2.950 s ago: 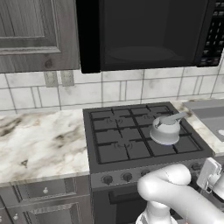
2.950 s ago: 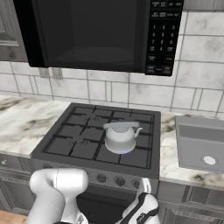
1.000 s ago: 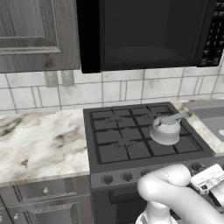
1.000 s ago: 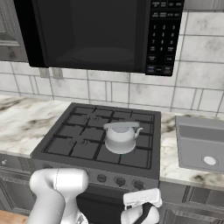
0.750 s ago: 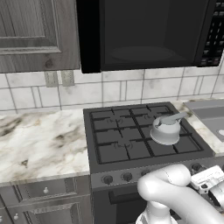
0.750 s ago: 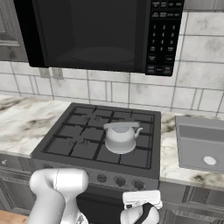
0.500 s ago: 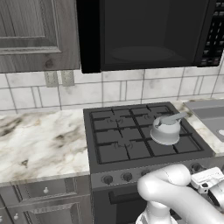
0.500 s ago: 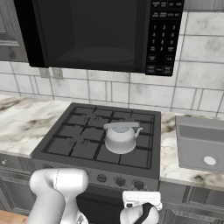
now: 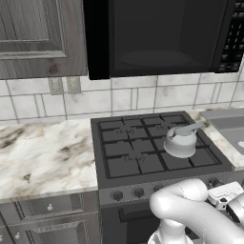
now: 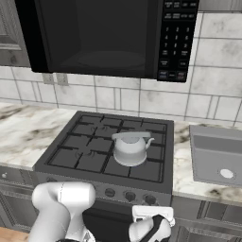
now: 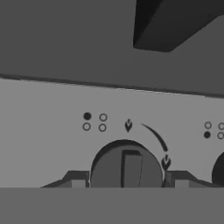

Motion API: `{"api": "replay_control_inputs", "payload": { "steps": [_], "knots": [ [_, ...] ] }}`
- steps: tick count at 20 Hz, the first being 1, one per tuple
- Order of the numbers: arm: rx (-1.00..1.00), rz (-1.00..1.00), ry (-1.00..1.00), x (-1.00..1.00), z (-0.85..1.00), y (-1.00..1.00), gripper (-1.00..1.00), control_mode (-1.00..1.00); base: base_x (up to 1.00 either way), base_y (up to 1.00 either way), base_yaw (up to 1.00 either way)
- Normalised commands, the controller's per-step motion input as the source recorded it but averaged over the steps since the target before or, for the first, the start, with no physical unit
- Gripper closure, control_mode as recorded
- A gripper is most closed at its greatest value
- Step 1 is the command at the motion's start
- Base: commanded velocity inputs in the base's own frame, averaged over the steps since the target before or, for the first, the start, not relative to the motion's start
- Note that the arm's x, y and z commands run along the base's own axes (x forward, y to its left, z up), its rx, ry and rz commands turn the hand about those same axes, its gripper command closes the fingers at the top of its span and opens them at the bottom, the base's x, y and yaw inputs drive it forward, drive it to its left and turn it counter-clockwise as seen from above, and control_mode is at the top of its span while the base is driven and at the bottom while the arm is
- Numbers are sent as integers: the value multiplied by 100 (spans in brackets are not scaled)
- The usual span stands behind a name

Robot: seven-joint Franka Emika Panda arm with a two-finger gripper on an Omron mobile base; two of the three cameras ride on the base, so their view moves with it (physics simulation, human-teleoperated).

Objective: The kettle is done boiling. Turn off the stove, then wait for 300 timesteps before moving the kettle to the dining table.

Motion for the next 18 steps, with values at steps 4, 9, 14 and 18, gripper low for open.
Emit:
{"api": "replay_control_inputs", "payload": {
  "steps": [4, 9, 14, 18],
  "knots": [
    [17, -3, 10, -1, 0, 0, 100, -100, 0, 0, 0],
    [9, -1, 6, 0, -1, 0, -100, -100, 0, 0, 0],
    [0, 0, 5, 0, -3, 0, -100, -100, 0, 0, 0],
    [0, 0, -1, -19, 0, 0, -100, -100, 0, 0, 0]
  ]
}}
